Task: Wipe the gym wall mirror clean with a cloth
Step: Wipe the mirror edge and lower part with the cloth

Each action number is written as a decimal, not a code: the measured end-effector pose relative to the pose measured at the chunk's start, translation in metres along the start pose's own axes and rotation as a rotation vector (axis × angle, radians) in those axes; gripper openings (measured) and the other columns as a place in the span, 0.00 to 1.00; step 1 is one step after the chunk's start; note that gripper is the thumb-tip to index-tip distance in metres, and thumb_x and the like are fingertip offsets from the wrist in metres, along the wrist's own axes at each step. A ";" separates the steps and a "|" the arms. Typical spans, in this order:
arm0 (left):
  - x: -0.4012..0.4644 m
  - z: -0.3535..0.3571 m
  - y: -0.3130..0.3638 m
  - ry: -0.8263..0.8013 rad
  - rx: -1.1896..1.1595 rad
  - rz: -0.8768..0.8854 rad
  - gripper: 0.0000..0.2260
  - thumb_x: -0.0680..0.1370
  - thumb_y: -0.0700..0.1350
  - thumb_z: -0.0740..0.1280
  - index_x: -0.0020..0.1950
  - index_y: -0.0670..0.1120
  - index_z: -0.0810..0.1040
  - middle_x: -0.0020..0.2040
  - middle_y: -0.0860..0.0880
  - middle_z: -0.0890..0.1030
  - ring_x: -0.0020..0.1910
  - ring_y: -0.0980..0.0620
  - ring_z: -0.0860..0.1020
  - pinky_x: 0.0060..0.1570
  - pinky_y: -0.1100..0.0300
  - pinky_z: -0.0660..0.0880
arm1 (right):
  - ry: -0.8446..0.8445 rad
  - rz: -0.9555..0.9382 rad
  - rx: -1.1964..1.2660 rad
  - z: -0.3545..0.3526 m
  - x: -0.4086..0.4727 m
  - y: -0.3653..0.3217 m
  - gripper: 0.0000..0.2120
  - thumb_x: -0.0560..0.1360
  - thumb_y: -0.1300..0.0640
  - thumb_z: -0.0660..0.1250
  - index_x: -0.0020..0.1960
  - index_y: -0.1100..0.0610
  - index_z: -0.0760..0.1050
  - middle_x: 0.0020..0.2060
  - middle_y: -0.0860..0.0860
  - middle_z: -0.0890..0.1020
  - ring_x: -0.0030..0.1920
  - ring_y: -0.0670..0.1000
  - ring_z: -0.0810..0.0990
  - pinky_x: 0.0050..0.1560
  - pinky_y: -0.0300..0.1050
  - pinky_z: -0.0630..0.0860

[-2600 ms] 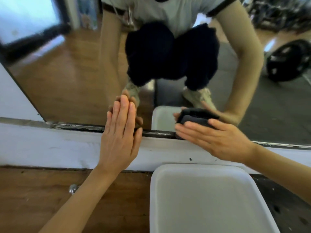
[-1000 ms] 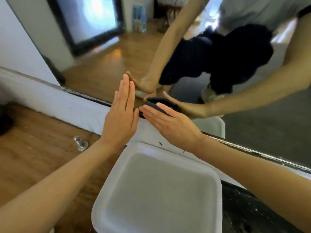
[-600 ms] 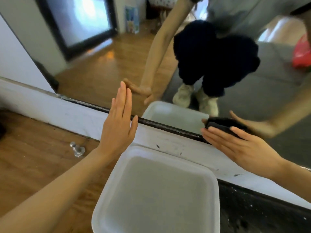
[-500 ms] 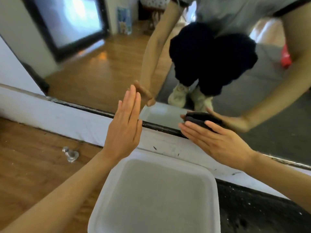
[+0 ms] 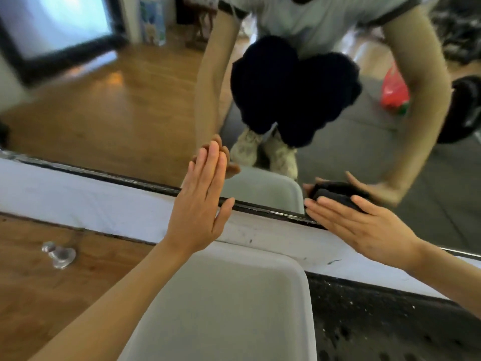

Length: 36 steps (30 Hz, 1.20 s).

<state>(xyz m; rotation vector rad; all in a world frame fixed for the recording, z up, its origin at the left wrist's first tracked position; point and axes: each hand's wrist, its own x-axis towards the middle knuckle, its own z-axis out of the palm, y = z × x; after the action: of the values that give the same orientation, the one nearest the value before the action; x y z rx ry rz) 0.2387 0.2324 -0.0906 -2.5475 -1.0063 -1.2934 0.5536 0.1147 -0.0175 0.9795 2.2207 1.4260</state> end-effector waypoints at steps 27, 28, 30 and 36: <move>0.036 0.017 0.055 0.059 -0.104 0.087 0.31 0.83 0.42 0.53 0.82 0.43 0.41 0.82 0.50 0.37 0.82 0.48 0.41 0.80 0.51 0.43 | -0.018 0.046 -0.027 0.009 -0.029 -0.004 0.27 0.84 0.65 0.43 0.82 0.59 0.44 0.82 0.54 0.43 0.81 0.52 0.41 0.80 0.52 0.37; 0.035 0.018 0.053 0.060 -0.080 0.085 0.31 0.83 0.42 0.54 0.82 0.43 0.41 0.82 0.50 0.36 0.82 0.48 0.41 0.80 0.51 0.43 | -0.070 0.067 0.020 0.011 -0.055 -0.002 0.27 0.84 0.66 0.40 0.82 0.59 0.44 0.82 0.53 0.44 0.81 0.51 0.43 0.80 0.52 0.38; 0.036 0.020 0.054 0.058 -0.057 0.080 0.31 0.83 0.43 0.55 0.82 0.41 0.42 0.82 0.49 0.36 0.82 0.47 0.40 0.80 0.51 0.43 | -0.139 0.125 0.131 0.012 -0.086 -0.002 0.29 0.82 0.67 0.40 0.82 0.59 0.45 0.82 0.52 0.45 0.81 0.51 0.44 0.79 0.52 0.38; 0.036 0.018 0.056 0.059 0.019 0.072 0.33 0.83 0.44 0.56 0.82 0.43 0.39 0.82 0.48 0.36 0.82 0.47 0.40 0.80 0.51 0.43 | 0.098 0.067 0.152 0.014 0.007 -0.035 0.27 0.84 0.63 0.47 0.82 0.61 0.47 0.81 0.52 0.51 0.81 0.51 0.47 0.80 0.51 0.42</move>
<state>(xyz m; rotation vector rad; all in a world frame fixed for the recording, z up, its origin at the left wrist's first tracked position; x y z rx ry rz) 0.2998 0.2144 -0.0649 -2.4912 -0.9023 -1.3254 0.5439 0.1199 -0.0548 1.0628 2.4193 1.3772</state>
